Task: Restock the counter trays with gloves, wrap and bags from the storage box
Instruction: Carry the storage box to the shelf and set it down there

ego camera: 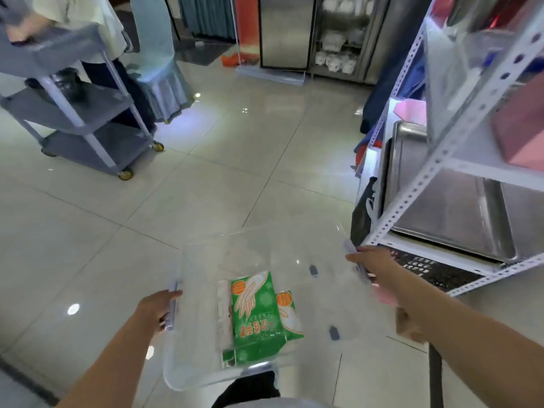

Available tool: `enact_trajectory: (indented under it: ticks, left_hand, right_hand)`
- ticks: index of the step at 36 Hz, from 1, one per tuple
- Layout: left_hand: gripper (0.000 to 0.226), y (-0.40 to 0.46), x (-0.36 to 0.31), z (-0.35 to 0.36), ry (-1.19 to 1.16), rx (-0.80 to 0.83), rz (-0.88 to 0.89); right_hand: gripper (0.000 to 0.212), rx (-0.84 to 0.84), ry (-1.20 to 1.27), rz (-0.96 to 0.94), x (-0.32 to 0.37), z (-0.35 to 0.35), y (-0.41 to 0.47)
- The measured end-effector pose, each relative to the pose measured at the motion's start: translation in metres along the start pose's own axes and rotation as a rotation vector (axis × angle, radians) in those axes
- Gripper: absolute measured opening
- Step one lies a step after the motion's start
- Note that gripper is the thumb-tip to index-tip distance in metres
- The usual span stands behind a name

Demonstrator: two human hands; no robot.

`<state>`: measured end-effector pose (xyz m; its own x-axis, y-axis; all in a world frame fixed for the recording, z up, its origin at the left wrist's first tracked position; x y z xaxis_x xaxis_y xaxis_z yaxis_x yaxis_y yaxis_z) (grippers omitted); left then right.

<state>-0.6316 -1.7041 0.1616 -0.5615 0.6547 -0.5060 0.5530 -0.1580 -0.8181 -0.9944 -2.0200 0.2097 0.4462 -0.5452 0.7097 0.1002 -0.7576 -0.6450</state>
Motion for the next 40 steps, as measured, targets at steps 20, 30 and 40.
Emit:
enact_trajectory:
  ticks: [20,30,40]
  left_hand:
    - [0.013,0.164,-0.416,0.142,0.132,0.161,0.123]
    - [0.024,0.219,-0.601,0.206,0.161,0.196,0.12]
    - [0.023,0.335,-0.765,0.286,0.287,0.347,0.121]
  right_hand:
    - [0.031,-0.194,0.232,0.075,0.239,0.053,0.264]
    - [0.033,-0.226,0.272,0.175,0.355,0.08,0.39]
    - [0.038,-0.384,0.379,0.155,0.437,0.109,0.473]
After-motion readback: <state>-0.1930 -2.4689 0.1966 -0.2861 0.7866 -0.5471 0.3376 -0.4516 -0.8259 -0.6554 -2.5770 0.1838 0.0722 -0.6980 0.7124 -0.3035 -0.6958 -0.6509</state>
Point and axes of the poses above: each hand's wrist, its own y-axis towards the middle knuckle, its own z-axis out of the palm, x = y × z, the point moved 1 cm from there along y, towards the middle knuckle, and after that the axes turned 1 degree about -z, right-handed, at the moved point
